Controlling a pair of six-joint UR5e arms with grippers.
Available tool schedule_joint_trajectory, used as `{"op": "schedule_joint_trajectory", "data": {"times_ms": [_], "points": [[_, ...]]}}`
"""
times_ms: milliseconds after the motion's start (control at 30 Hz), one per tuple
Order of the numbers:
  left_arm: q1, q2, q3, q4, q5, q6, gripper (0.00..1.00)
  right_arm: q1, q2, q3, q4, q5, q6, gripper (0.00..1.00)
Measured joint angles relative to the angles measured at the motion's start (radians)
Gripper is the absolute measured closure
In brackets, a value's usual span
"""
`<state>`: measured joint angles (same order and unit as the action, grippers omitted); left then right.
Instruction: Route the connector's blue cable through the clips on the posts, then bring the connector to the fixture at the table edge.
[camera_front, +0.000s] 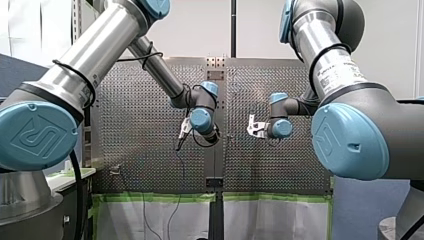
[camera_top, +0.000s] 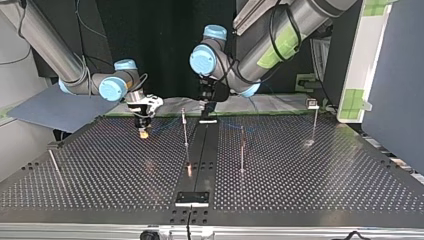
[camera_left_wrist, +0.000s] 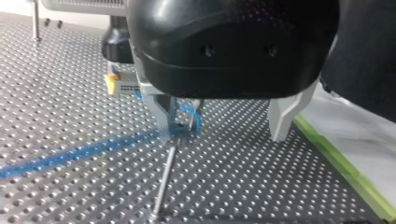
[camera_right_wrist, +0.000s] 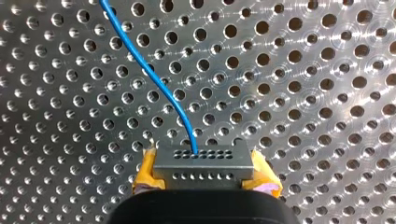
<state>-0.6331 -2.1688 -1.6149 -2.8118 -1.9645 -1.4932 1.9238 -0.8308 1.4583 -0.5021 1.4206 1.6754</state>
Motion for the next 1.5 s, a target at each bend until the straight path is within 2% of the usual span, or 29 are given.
{"op": "schedule_joint_trajectory", "data": {"times_ms": [267,633,900,1133,1333,1500], "points": [[-0.004,0.001,0.0,0.03,-0.006,-0.031,0.0,0.005,0.0,0.0,0.001,0.0,0.0,1.0],[-0.022,0.001,0.0,0.034,0.0,-0.036,0.0,0.006,0.0,0.0,0.002,0.0,0.0,1.0],[-0.052,0.0,-0.001,0.044,0.037,-0.059,0.0,0.006,0.0,0.0,0.002,0.0,0.0,1.0],[-0.078,-0.001,0.0,0.102,0.069,-0.117,0.0,0.007,0.0,0.0,0.002,-0.001,0.001,1.0],[-0.083,-0.002,0.0,0.137,0.051,-0.146,0.0,0.007,0.0,0.0,0.002,-0.003,0.002,1.0],[-0.083,-0.002,-0.001,0.125,0.01,-0.152,0.0,0.007,0.0,0.0,0.003,-0.003,0.003,1.0]]}}
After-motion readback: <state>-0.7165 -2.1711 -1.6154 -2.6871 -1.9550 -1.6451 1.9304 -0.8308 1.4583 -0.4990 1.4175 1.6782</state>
